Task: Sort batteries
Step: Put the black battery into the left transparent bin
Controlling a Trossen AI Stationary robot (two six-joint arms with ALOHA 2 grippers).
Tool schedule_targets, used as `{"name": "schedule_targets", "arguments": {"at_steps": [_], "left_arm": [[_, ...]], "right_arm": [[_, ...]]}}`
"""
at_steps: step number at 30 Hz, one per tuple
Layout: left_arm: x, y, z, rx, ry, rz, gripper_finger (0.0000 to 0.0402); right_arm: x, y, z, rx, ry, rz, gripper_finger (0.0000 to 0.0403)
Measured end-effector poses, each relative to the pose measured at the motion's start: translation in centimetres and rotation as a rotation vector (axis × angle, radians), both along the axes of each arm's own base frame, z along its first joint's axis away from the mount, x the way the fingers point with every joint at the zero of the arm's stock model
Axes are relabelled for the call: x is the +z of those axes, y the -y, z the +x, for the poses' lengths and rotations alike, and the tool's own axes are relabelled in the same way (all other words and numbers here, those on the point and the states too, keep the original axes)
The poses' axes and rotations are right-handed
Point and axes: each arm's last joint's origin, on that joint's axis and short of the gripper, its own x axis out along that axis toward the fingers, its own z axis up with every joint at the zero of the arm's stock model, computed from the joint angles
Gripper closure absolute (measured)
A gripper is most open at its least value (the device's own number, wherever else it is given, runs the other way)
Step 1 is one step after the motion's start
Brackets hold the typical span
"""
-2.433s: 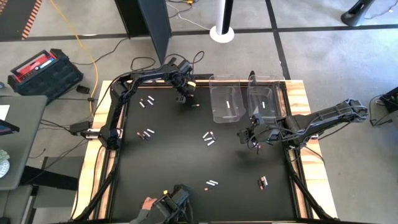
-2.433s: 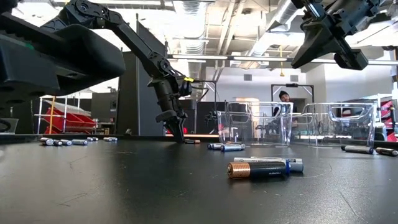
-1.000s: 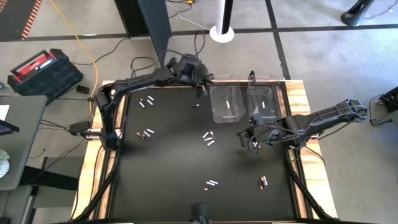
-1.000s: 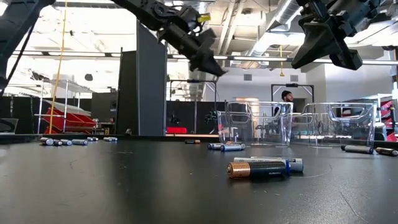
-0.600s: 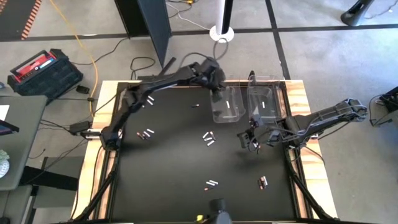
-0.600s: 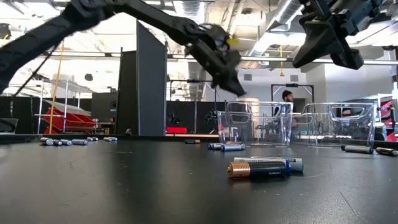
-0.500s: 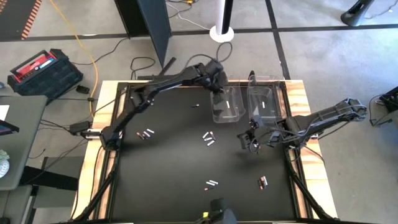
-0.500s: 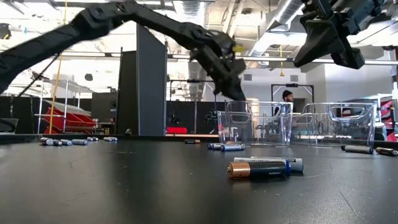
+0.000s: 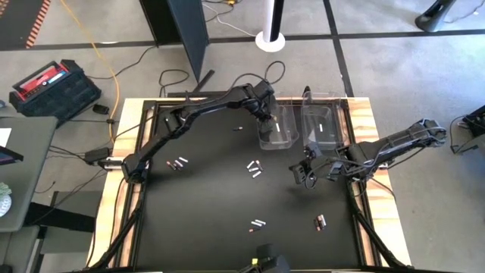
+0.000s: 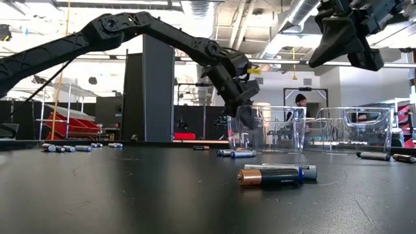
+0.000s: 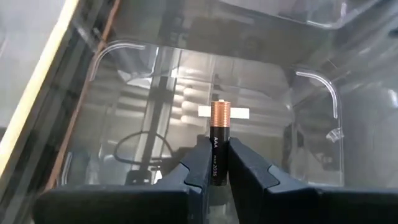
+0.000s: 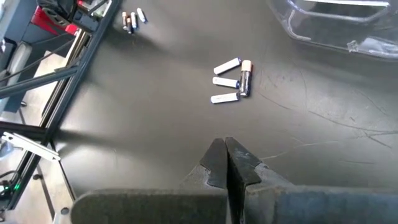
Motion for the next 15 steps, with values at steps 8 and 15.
{"name": "schedule_targets", "arguments": {"at_steps": [8,15], "left_arm": [[-0.07,0.45,0.12,-0.038,-0.015,0.018,0.0345],[-0.07,0.65,0.2,-0.053,-0.017,0.026,0.031]], "right_arm": [[0.0,0.0,0.0,0.0,0.0,0.001,0.0394],[0.0,0.01,0.0,-0.001,0.001,0.001,0.0394]]}}
